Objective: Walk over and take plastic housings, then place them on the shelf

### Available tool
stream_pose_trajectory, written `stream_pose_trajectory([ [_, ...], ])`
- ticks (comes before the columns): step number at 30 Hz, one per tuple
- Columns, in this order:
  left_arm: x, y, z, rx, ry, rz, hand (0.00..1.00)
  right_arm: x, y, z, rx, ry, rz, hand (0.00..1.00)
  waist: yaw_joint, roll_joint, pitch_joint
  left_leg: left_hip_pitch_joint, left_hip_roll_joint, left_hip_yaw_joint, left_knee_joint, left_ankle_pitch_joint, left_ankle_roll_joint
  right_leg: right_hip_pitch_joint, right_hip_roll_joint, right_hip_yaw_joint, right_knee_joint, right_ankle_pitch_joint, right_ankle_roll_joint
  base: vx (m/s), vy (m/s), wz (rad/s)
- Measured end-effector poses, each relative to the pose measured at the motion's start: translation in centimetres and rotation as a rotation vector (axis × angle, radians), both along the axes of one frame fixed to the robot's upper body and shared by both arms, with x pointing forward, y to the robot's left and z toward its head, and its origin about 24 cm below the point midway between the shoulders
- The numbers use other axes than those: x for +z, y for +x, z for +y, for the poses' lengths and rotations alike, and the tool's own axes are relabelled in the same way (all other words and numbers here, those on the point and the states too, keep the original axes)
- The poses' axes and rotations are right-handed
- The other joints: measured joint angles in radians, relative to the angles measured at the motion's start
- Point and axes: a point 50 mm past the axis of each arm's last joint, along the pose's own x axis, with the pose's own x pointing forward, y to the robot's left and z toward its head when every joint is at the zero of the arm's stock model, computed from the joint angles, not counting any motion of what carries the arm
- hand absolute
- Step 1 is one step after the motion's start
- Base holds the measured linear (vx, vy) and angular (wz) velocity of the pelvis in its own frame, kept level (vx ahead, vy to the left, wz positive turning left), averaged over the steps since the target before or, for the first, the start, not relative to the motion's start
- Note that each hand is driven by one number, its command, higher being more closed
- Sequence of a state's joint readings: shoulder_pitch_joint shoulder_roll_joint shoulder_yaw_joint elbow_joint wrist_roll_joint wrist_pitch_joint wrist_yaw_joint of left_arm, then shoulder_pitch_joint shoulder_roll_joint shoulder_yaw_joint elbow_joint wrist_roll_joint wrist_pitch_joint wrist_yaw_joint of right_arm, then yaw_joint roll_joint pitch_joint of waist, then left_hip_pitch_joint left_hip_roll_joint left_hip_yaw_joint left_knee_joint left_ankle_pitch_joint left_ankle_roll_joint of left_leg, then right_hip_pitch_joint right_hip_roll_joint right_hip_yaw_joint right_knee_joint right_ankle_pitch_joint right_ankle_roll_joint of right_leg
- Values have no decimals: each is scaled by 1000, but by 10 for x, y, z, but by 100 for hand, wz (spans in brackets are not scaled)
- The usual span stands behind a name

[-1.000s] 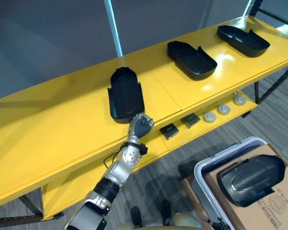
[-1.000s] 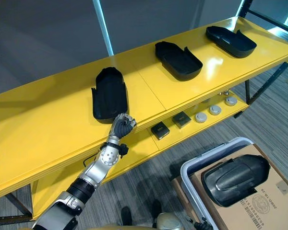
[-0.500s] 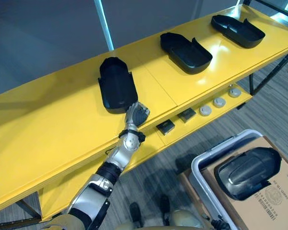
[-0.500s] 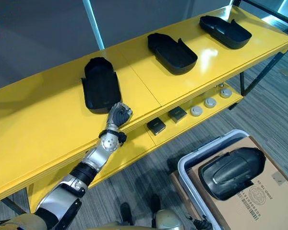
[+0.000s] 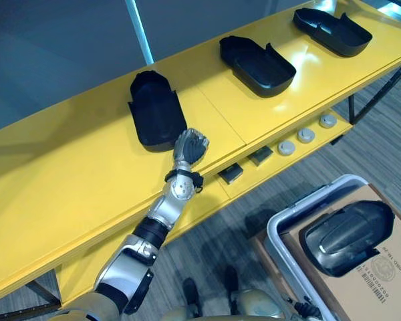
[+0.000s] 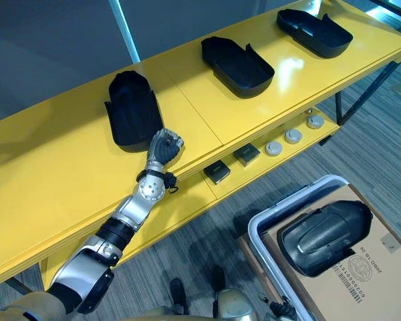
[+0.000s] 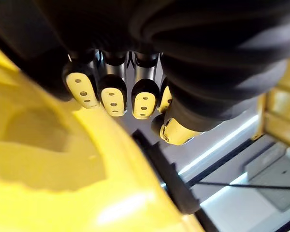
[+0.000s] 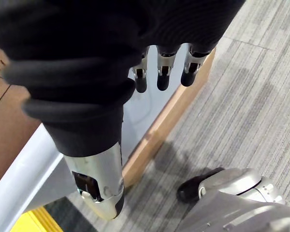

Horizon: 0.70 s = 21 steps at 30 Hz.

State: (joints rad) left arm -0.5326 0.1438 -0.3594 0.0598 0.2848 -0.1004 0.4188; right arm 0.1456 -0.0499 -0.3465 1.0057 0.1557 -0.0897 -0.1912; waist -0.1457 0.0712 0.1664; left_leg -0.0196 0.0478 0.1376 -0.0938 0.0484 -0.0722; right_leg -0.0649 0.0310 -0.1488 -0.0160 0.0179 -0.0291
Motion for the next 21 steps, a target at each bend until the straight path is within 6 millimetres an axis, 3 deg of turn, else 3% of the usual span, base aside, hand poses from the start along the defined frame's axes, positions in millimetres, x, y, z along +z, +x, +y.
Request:
stream_pose_trajectory([
  [2,17,-19,7,-20,-71,-101,100,0,-1,0,1,-1,2,0,4,3,0,10,-1,-12,0,0,0,12,-2,-15,5,-7,-4,3,22,20],
  [4,28,-38,20,-6,-144,-184,100,0,-4,-2,2,-5,11,0,26,5,-1,19,0,-20,0,0,0,15,-2,-18,21,-18,-6,2,9,13],
  [7,34,-60,67,162,-250,-282,100,-1,-9,-4,7,-7,33,0,54,7,-1,40,2,-46,0,0,1,38,-2,-43,38,-38,-9,-5,-6,25],
  [9,27,-77,117,381,-338,-315,100,-2,-12,-5,25,0,50,0,78,6,-2,48,4,-59,0,0,0,45,-2,-61,56,-54,-12,-13,-15,23],
  [10,24,-81,128,435,-361,-313,100,-3,-13,-6,27,4,54,0,83,6,-2,48,4,-61,0,0,0,45,-3,-66,60,-58,-13,-5,-13,26],
  [11,14,-89,148,534,-426,-301,100,-3,-15,-6,27,5,63,0,98,6,-2,48,3,-72,0,0,0,47,-4,-77,70,-65,-13,0,-12,22],
  [15,-29,-120,188,754,-612,-195,100,-4,-16,-5,28,11,73,0,129,-6,-9,49,1,-98,0,0,0,62,-7,-99,76,-77,-14,6,0,23],
  [18,-79,-142,206,885,-709,-7,100,-4,-12,-2,58,11,72,0,144,-27,-24,50,-1,-116,0,1,0,61,-14,-119,103,-98,-12,14,-3,21],
  [20,-132,-153,212,973,-731,255,100,-4,-8,0,80,10,66,0,164,-41,-42,49,-1,-121,0,1,1,63,-14,-125,103,-99,-12,17,1,8],
  [21,-146,-156,213,991,-722,334,100,-3,-5,1,85,10,58,0,164,-44,-46,49,-1,-123,0,2,2,63,-14,-127,103,-99,-12,6,5,5],
])
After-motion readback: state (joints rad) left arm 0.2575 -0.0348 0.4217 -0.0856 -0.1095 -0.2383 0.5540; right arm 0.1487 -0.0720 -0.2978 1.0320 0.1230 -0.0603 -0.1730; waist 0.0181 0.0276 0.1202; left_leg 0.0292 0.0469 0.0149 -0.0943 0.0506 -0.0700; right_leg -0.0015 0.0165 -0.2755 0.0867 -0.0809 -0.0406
